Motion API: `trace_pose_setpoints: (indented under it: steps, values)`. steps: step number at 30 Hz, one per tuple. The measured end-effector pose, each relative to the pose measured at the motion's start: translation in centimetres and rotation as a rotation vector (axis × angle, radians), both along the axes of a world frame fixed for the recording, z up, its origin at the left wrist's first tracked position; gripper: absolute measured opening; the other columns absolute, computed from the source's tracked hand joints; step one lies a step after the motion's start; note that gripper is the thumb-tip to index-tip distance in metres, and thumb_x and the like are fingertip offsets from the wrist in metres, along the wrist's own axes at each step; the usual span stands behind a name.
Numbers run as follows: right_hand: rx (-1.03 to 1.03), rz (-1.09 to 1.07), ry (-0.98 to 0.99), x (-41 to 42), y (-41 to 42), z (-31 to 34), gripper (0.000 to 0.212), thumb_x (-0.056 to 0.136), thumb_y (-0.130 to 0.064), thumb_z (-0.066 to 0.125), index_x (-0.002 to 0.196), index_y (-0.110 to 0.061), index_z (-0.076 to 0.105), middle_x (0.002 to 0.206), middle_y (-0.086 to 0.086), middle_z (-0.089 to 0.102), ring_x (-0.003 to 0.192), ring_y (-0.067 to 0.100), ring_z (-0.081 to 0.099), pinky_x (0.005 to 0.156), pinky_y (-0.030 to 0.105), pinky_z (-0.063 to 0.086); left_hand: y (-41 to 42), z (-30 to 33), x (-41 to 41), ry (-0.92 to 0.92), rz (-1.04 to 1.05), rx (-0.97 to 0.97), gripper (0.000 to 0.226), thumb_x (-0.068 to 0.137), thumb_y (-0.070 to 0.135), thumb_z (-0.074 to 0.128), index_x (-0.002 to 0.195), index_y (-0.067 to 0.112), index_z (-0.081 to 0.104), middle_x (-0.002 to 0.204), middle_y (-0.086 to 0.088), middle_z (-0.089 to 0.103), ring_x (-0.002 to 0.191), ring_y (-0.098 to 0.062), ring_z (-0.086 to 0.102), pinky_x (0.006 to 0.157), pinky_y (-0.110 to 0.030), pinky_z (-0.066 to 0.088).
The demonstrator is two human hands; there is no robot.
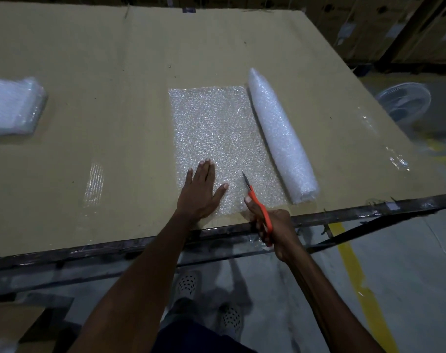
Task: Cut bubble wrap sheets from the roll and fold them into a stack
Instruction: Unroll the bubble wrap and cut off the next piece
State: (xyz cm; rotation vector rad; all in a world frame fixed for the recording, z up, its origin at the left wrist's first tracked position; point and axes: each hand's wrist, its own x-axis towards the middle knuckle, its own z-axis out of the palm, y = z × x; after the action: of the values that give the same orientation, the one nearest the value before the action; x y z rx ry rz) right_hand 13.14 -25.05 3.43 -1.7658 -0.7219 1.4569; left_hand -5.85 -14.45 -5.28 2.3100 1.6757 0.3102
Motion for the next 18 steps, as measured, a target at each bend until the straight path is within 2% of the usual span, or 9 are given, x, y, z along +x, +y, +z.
trace_pose_setpoints:
  steps: [3, 8, 11, 16, 18]
  values:
    - [-0.006, -0.006, 0.000, -0.3, 0.7, 0.4, 0.052, 0.073, -0.058, 0.084, 0.065, -0.009, 0.068, 0.053, 0.005, 0.052, 0.038, 0.011, 0.038, 0.039, 0.019, 0.025, 0.0, 0.0, 0.0, 0.007, -0.003, 0.005, 0.079, 0.103, 0.060, 0.021, 0.160, 0.007, 0.005, 0.168, -0.008, -0.003, 0.154, -0.019, -0.006, 0.123, -0.043, -0.007]
    - [0.016, -0.004, -0.002, -0.3, 0.5, -0.1, 0.053, 0.073, -0.054, 0.085, 0.077, -0.004, 0.069, 0.054, 0.008, 0.052, 0.036, 0.011, 0.038, 0.038, 0.018, 0.024, 0.0, -0.1, -0.1, 0.014, -0.008, 0.019, 0.079, 0.103, 0.060, 0.021, 0.160, 0.007, 0.006, 0.168, -0.008, -0.002, 0.155, -0.019, -0.005, 0.123, -0.044, -0.005]
    - [0.006, -0.008, 0.000, -0.3, 0.8, 0.1, 0.051, 0.075, -0.055, 0.084, 0.070, -0.007, 0.067, 0.054, 0.007, 0.052, 0.038, 0.011, 0.039, 0.039, 0.019, 0.024, 0.1, -0.1, -0.1, 0.016, -0.010, 0.014, 0.080, 0.102, 0.061, 0.019, 0.160, 0.007, 0.005, 0.168, -0.008, -0.003, 0.154, -0.019, -0.006, 0.124, -0.044, -0.005]
    - [0.041, -0.008, 0.015, -0.6, 1.8, -0.1, 0.051, 0.072, -0.053, 0.087, 0.069, -0.005, 0.069, 0.064, 0.018, 0.055, 0.037, 0.014, 0.040, 0.040, 0.019, 0.023, 0.1, -0.1, -0.1, 0.029, -0.007, 0.016, 0.086, 0.097, 0.066, 0.010, 0.160, 0.007, 0.006, 0.168, -0.008, 0.000, 0.155, -0.019, -0.005, 0.124, -0.043, -0.005]
    - [0.044, -0.010, 0.016, -0.4, 1.7, -0.1, 0.052, 0.074, -0.050, 0.086, 0.074, -0.001, 0.070, 0.062, 0.017, 0.053, 0.036, 0.013, 0.039, 0.039, 0.018, 0.022, 0.1, -0.1, -0.1, 0.035, -0.006, 0.026, 0.087, 0.097, 0.066, 0.009, 0.160, 0.007, 0.007, 0.168, -0.008, 0.001, 0.155, -0.019, -0.004, 0.123, -0.043, -0.005]
